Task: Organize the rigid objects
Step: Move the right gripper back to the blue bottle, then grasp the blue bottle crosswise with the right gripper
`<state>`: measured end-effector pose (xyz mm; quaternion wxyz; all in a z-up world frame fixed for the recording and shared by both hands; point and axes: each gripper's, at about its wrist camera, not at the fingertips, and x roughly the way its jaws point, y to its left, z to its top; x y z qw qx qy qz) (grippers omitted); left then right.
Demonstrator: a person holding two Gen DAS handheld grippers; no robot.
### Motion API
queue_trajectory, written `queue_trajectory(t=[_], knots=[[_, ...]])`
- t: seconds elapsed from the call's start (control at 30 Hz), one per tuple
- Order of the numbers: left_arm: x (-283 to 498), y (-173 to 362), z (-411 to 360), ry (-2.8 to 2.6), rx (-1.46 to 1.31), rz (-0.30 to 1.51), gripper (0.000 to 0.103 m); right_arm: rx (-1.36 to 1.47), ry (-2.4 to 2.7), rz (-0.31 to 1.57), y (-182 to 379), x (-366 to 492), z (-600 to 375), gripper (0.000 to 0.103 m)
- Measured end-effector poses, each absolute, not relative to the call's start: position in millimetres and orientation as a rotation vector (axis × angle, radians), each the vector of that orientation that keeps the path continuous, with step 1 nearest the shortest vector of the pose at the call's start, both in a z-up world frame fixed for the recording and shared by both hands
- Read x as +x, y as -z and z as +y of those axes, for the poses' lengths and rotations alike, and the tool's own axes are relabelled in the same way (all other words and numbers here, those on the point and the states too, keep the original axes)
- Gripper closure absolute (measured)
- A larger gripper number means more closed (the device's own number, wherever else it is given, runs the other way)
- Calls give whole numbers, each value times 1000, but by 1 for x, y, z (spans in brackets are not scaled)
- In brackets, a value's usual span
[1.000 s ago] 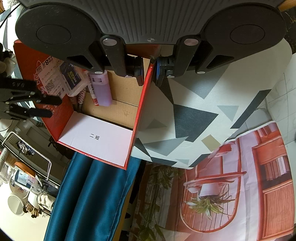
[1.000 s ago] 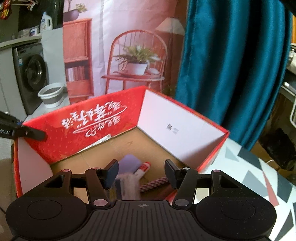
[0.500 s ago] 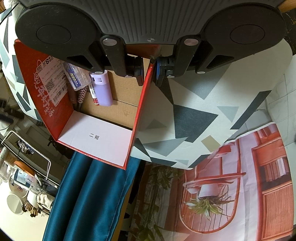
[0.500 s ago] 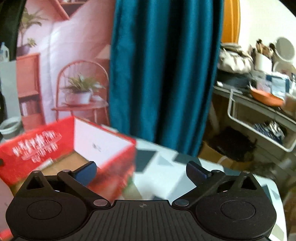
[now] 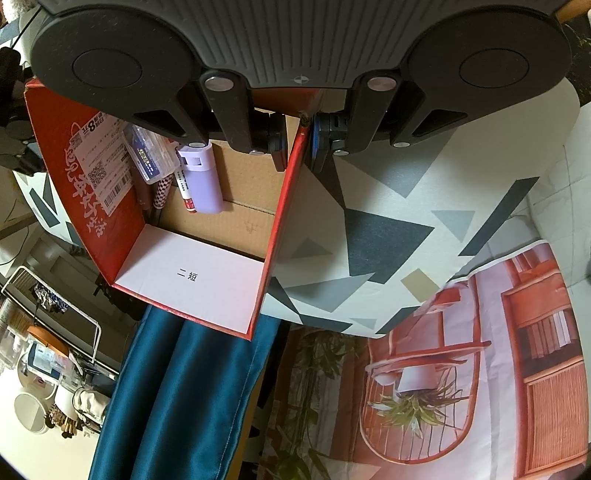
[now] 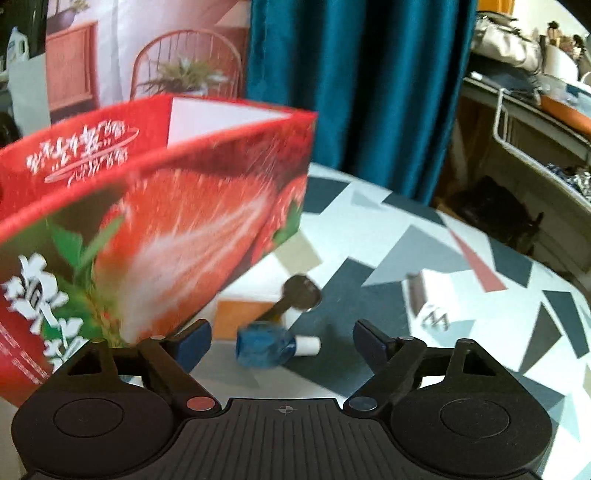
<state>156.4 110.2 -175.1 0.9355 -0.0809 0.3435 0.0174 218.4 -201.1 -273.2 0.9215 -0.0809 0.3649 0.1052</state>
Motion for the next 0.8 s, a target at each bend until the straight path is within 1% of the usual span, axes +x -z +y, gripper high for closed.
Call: queue_trajectory(t=[0.1, 0.27, 0.43, 0.47, 0.5, 0.8], knots=[[156, 175, 110, -37, -163, 703, 90, -143, -204, 759, 279, 225, -201, 31], [157, 175, 109, -36, -148, 704, 90, -78, -198, 771, 287, 231, -207, 35], [157, 174, 109, -35, -144, 705, 90, -21, -204, 772, 295, 232, -211, 43], [157, 174, 109, -34, -144, 705, 90, -12, -205, 765, 296, 230, -212, 49], [157, 175, 109, -34, -144, 705, 90, -9, -207, 757, 296, 229, -212, 51], [159, 174, 110, -15, -138, 717, 89, -23, -186, 702, 296, 212, -209, 51]])
